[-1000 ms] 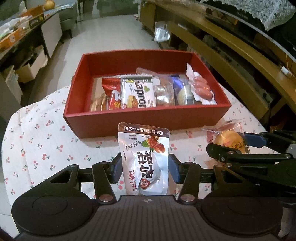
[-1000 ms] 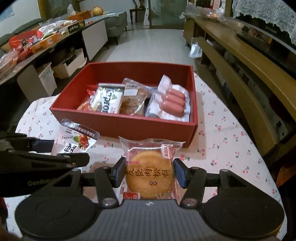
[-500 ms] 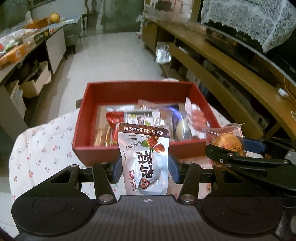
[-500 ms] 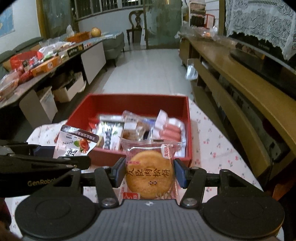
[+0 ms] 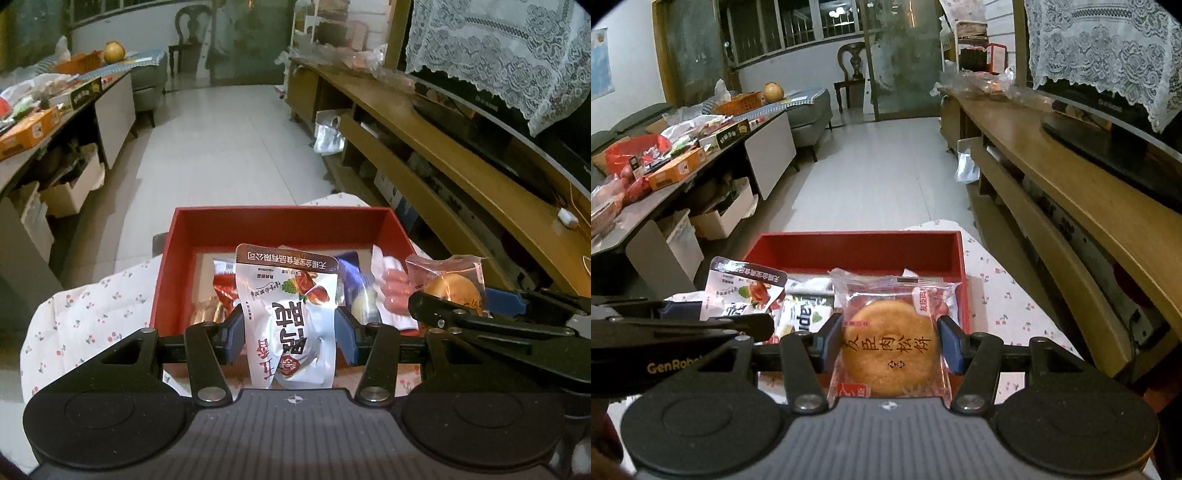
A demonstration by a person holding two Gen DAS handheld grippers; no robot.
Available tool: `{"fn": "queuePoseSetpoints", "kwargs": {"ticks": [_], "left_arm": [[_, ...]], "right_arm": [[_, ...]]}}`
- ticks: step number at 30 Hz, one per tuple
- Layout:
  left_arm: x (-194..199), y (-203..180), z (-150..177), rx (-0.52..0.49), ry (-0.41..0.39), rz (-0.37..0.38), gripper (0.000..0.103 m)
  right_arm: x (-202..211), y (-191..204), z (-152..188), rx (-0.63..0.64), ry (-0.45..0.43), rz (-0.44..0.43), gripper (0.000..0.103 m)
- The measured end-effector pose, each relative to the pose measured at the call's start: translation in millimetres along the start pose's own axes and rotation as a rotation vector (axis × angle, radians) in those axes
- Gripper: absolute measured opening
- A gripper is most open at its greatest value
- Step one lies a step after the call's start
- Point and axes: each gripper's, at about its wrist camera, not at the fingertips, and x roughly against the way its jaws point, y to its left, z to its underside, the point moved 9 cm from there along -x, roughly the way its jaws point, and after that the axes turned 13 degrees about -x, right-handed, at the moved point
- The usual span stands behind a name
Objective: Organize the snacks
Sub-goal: 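Lift the jerky pouch and pastry bag and carry both over the red box, then lower the jerky pouch and pastry bag into the red box and open both tools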
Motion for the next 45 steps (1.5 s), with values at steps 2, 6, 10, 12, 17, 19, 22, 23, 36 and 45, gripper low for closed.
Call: {"fn": "queuePoseSetpoints", "kwargs": {"ticks": [2,6,10,12,17,19,22,23,36,45], "left_arm": [[-1,2,-6,-0.006,-0.009,-0.009,0.057],[-9,8,-17,-0.006,-0.016,-0.02,0.057],[-22,14,-21,0.007,-0.007,-0.028,0.057],[-31,17,-23,0.013,0.004,-0.031,0.057],[-50,22,-23,0.025,0.036,-0.038,0.057],[-57,23,-22,0.031,0.051,-0.038,0.057],[-64,24,-19,0.042,0.07,-0.034,0.057],[-67,25,-17,0.042,0.077,-0.036,0.057],[-92,31,-6,0.064,0.132,-0.046,0.059],[-94,31,-4,0.064,0.147,-0.054,0.063]], "right_arm": [[-3,1,-5,-0.006,-0.006,-0.005,0.066],[-14,2,-17,-0.021,-0.005,-0.012,0.066],[-32,1,-25,-0.035,0.012,-0.013,0.066],[-42,1,-27,-0.037,0.023,-0.014,0.066],[-66,-1,-28,-0.043,0.056,-0.005,0.066],[-73,-3,-27,-0.041,0.066,0.002,0.066],[-82,-4,-24,-0.037,0.077,0.008,0.066],[-84,-5,-24,-0.035,0.081,0.009,0.066],[-113,-3,-20,-0.007,0.101,0.031,0.066],[-116,-4,-19,-0.001,0.107,0.038,0.067]]}}
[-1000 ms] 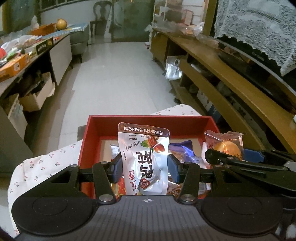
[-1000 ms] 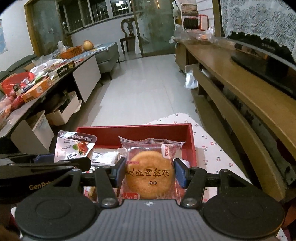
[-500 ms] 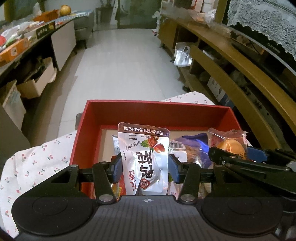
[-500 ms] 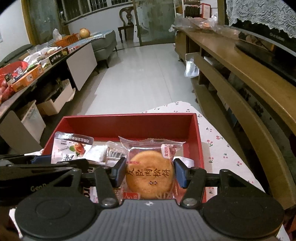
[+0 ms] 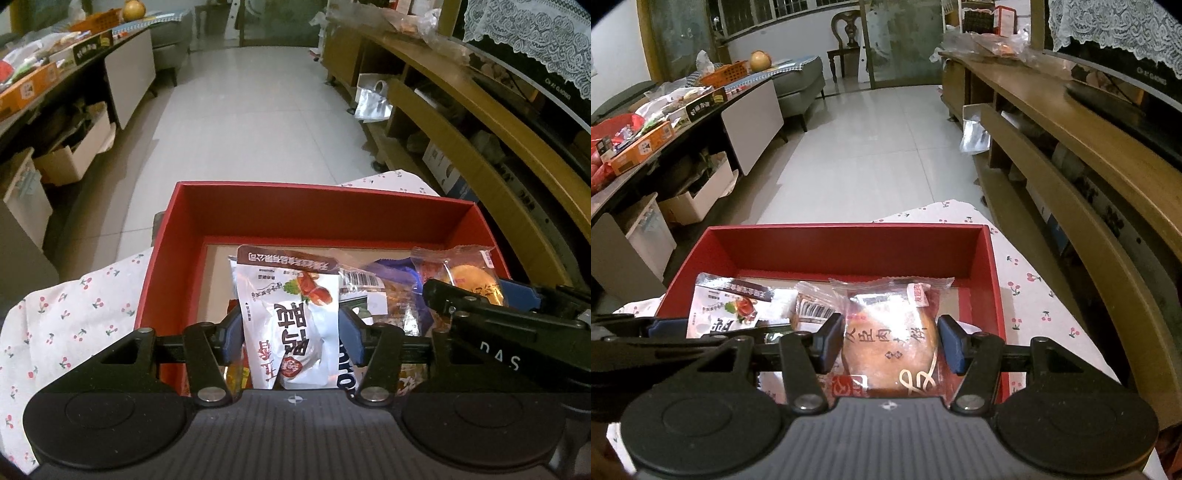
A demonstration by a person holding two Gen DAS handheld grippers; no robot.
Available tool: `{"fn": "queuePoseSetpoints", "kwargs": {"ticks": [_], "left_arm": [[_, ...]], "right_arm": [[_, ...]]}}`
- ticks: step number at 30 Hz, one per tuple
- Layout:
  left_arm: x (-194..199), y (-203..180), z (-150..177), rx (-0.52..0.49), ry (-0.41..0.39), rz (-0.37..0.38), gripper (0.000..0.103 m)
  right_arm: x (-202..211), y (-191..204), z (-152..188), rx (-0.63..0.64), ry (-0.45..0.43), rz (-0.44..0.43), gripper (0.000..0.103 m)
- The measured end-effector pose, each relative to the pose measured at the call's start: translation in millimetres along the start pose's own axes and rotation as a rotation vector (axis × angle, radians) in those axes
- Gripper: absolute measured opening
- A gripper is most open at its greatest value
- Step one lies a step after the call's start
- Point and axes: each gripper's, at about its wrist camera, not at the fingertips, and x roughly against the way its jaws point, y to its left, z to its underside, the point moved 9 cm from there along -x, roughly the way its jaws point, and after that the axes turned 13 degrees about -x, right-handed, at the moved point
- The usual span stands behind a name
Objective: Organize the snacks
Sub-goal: 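Lower the jerky pouch and pastry bag into the red box and open both tools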
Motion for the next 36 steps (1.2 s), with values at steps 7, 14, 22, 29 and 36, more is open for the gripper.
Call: {"fn": "queuePoseSetpoints", "kwargs": {"ticks": [7,14,22,29,36], "left_arm": [[5,5,1,0.002,-0.01,-0.016,0.071],[14,9,3,0.008,-0.026,-0.024,0.076],[25,12,1,0.015,-0.053,-0.032,0.082],[27,12,3,0.01,-0.056,-0.035,0.083],[29,12,3,0.01,-0.059,-0.038,0.084]], "right_arm": [[1,3,1,0.022,0.002,0.014,0.068],[6,3,3,0.019,0.007,0.01,0.071],[16,3,2,0.015,-0.018,0.011,0.077],[17,3,5,0.018,-0.011,0.015,0.078],[18,2,5,0.013,-0.012,0.016,0.079]]}}
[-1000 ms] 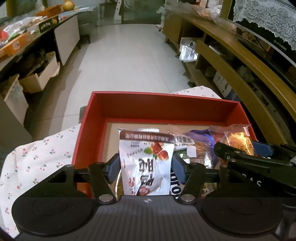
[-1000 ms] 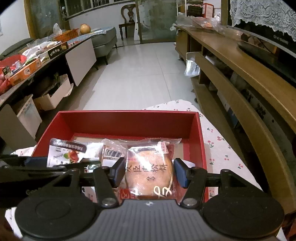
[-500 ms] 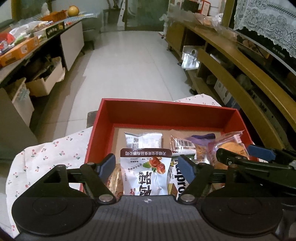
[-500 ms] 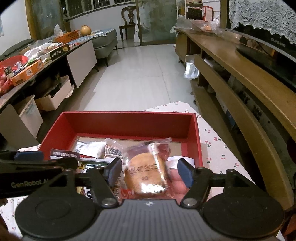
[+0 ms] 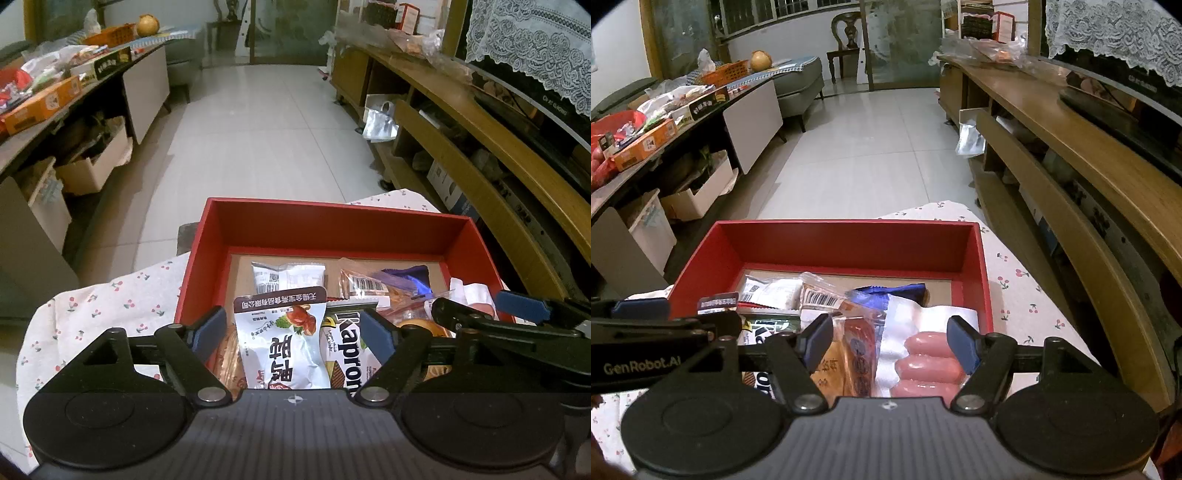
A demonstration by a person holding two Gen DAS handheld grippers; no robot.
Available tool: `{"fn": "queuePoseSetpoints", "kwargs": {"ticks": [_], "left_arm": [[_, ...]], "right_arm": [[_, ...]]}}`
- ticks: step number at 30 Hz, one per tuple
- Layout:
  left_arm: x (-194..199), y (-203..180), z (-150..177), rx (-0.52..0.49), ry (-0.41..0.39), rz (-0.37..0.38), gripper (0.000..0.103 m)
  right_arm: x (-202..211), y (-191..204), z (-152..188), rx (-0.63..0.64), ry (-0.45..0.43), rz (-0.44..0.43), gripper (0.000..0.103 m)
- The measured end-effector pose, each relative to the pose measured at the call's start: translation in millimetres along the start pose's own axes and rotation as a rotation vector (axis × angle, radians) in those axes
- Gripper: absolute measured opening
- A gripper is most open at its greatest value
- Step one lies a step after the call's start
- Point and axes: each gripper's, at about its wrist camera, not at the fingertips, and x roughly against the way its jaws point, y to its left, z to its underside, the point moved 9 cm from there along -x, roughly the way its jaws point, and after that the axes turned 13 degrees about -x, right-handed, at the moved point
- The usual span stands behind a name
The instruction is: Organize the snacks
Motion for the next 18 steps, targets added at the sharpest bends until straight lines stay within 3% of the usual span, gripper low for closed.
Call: {"fn": "queuePoseSetpoints", "kwargs": {"ticks": [14,18], "left_arm": [[9,1,5,-0.006,-0.007,-0.041,0.091],[13,2,10,-0.005,-0.005,-0.055,0.097]], "right_arm": [[13,-5,8,-0.018,0.0,-0.002,0.082],[22,-8,15,-0.025,0.004,-0.005,0.082]]}}
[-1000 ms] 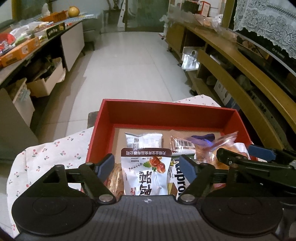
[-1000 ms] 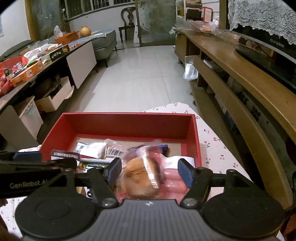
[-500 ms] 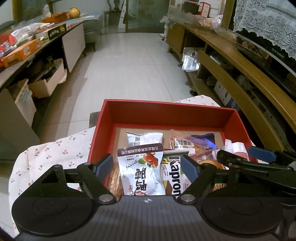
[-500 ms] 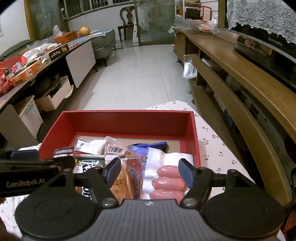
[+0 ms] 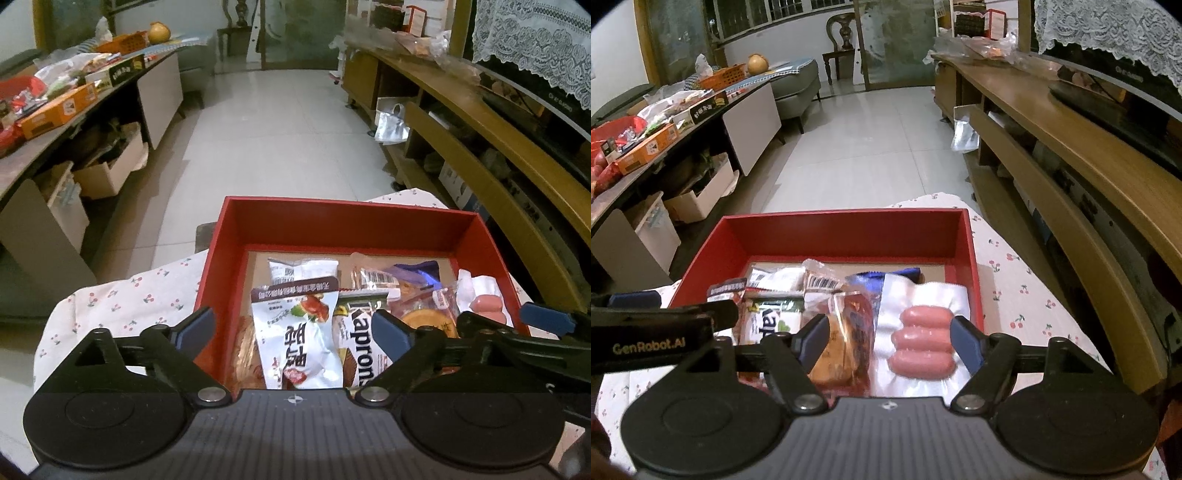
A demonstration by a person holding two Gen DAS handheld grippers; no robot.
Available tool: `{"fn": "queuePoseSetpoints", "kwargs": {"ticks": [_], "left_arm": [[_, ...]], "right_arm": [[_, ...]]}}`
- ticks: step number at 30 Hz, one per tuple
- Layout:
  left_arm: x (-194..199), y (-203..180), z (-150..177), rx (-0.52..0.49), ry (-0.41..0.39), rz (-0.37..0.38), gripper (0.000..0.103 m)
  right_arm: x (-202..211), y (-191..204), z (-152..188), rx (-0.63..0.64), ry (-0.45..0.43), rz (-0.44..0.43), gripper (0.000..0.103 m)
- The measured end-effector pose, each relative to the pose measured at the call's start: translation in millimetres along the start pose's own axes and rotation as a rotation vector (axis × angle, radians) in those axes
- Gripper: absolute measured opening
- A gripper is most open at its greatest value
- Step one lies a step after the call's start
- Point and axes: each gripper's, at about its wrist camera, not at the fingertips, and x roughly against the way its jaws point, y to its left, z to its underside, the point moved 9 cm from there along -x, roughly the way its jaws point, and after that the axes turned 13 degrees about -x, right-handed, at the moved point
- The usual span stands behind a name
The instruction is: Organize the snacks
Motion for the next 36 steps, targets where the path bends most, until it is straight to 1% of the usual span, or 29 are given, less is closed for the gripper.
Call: {"fn": "queuePoseSetpoints", "kwargs": {"ticks": [1,3,5,13,16,19,22,26,32,36], "left_arm": [[2,0,2,0.006,-0.001,0.004,0.098],[6,1,7,0.018,-0.002,0.015,0.103],[10,2,12,0.024,-0.002,0.008,0.103],[16,-1,37,-0.026,0.038,-0.053,0.103],[21,-6,47,-0.037,0.043,-0.04,0.103],[31,-10,54,-0.042,0.03,-0.022,0.103],[41,-13,61,-0.039,0.014,-0.01,0.103],[49,-16,73,-0.018,0.017,0.027,0.103],[57,-14,86,0.005,0.026,0.016,0.103],[63,-15,93,0.024,0.016,0.044,0.103]], "right_arm": [[2,0,2,-0.001,0.001,-0.001,0.083],[7,-2,6,-0.006,0.003,-0.001,0.083],[13,-4,11,-0.016,0.006,-0.007,0.083],[31,-11,30,-0.035,0.023,0.003,0.086],[37,-15,39,-0.046,0.038,0.002,0.086],[46,-16,51,-0.043,0.045,-0.001,0.086],[57,-17,61,-0.046,0.039,-0.006,0.086],[72,-19,70,-0.064,0.027,-0.02,0.086],[84,-21,85,-0.062,0.03,-0.015,0.086],[88,-22,94,-0.059,0.04,-0.011,0.086]]}}
